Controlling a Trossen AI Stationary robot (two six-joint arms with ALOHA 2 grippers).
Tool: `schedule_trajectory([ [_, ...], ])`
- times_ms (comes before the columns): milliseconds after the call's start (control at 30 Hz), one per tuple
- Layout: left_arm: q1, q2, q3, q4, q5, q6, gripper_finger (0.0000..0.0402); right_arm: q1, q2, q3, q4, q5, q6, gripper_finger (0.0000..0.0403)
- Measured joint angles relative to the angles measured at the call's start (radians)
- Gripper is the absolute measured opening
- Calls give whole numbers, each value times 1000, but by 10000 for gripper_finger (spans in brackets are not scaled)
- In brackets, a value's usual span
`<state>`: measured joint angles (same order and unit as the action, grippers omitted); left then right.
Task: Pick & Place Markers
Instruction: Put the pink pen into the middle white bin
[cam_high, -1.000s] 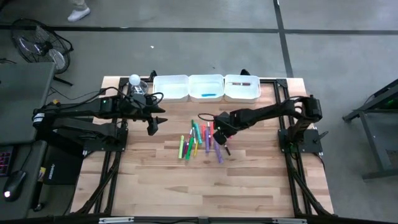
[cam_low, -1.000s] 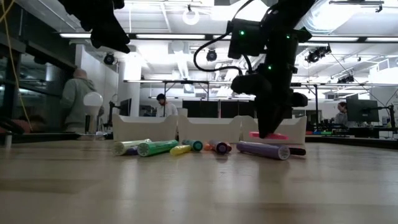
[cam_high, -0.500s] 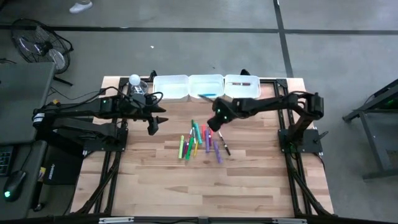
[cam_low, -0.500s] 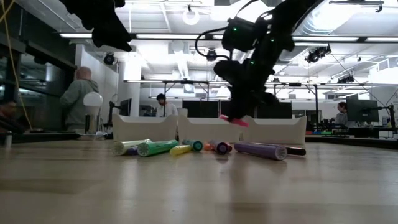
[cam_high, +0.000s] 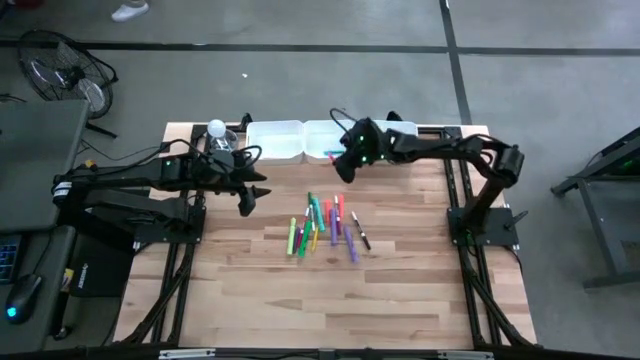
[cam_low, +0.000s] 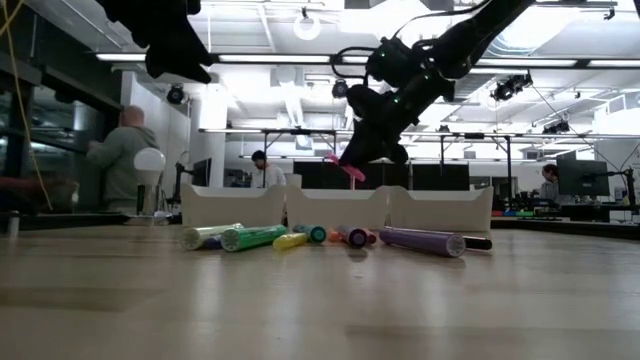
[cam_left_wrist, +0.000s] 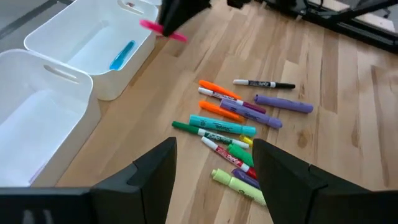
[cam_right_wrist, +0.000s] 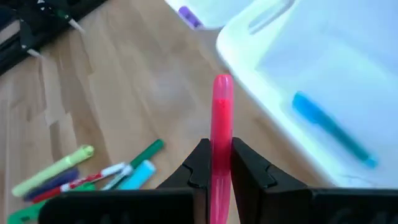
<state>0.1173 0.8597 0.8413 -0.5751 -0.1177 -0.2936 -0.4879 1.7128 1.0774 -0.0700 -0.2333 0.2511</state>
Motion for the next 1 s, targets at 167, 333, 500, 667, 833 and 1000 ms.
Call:
schedule_trajectory([
  [167, 0, 0, 0, 1, -22, -51, 207, -59, 26, 133, -162, -8, -197, 31],
  [333, 0, 0, 0, 3, -55, -87, 207, -98, 117, 319, -298, 6, -355, 30],
  [500, 0, 0, 0, 3, -77, -120, 207, -115, 248, 503, -435, 37, -496, 33],
  [667, 0, 0, 0, 2, -82, -159, 207, -122, 384, 681, -603, 68, -623, 34],
  [833, 0, 0, 0, 0, -105, -197, 207, -121, 509, 852, -793, 117, -688, 35],
  [1000, 0, 0, 0, 0, -113, -218, 207, -121, 612, 997, -952, 127, -699, 36],
])
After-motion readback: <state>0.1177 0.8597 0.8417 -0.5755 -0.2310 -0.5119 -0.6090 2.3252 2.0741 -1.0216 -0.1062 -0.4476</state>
